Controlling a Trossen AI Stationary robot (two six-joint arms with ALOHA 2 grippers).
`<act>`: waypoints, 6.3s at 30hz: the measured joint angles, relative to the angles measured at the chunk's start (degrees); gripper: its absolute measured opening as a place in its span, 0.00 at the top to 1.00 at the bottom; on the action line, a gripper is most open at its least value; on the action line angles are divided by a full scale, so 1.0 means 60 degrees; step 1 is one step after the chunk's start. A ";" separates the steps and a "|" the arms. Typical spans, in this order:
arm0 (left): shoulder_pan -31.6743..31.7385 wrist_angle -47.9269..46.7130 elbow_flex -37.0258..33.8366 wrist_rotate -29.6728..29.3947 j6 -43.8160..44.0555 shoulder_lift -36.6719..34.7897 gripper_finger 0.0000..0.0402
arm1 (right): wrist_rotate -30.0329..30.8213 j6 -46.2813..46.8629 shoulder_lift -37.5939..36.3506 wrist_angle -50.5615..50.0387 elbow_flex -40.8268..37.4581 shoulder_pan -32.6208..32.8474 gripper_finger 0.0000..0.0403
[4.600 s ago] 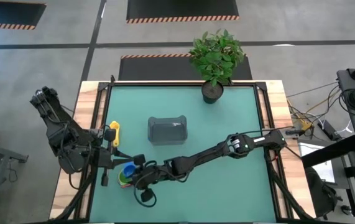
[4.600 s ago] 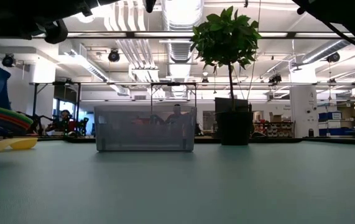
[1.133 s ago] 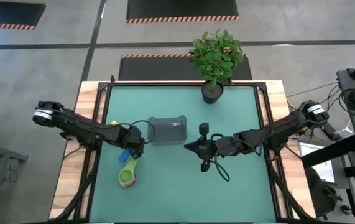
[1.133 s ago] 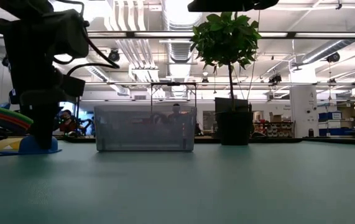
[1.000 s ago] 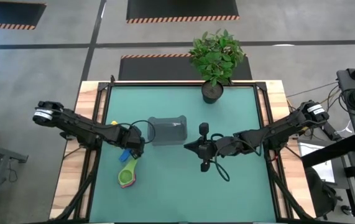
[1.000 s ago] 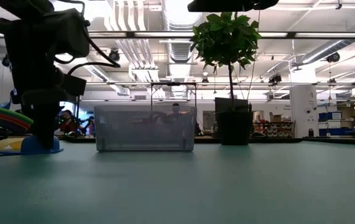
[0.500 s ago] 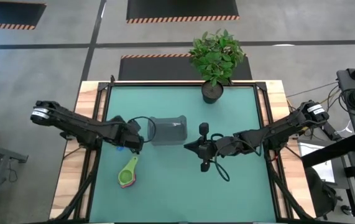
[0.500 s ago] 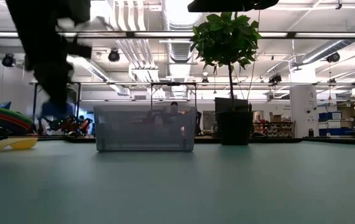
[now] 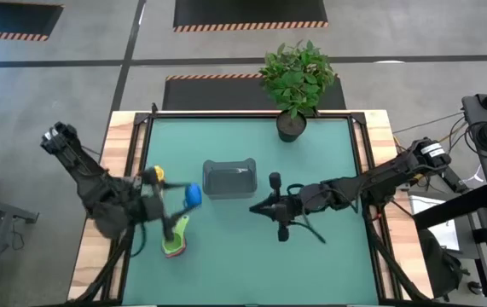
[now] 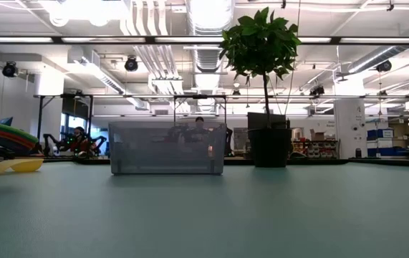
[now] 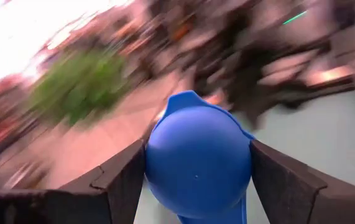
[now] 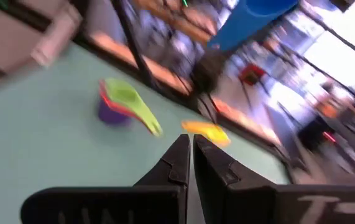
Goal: Nest measuring cups in basket
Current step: Stack the blue measuring cup on top of the green measuring cup
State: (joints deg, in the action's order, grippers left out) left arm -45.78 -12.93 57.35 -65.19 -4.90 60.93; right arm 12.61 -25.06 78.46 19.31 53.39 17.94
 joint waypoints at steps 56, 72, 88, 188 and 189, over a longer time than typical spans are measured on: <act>0.0328 1.1384 -0.3007 0.3545 -0.7528 0.2046 0.33 | -0.1397 0.0741 0.4393 0.5572 0.2601 -0.0292 0.66; -0.0619 1.1320 -0.2910 0.0843 -0.7939 0.1839 0.29 | -0.0825 0.1059 0.3961 0.4484 0.2605 -0.0300 0.67; -0.1970 1.1362 -0.1181 -0.0570 -0.8820 0.0803 0.29 | -0.0859 0.2724 0.2966 -0.2949 0.4828 -0.0961 0.67; 0.0569 0.1659 -0.1532 0.5334 0.1054 0.1245 0.98 | -0.0673 0.1269 0.1670 -0.4427 0.3406 -0.0074 0.94; 0.0764 0.1122 -0.1532 0.5601 0.1531 0.1245 0.99 | -0.0579 0.1244 0.1509 -0.4156 0.3193 -0.0074 0.94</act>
State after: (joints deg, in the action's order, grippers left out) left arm -41.20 -6.20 48.16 -31.58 4.29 68.40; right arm 9.14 -17.59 87.51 -5.63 72.54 17.50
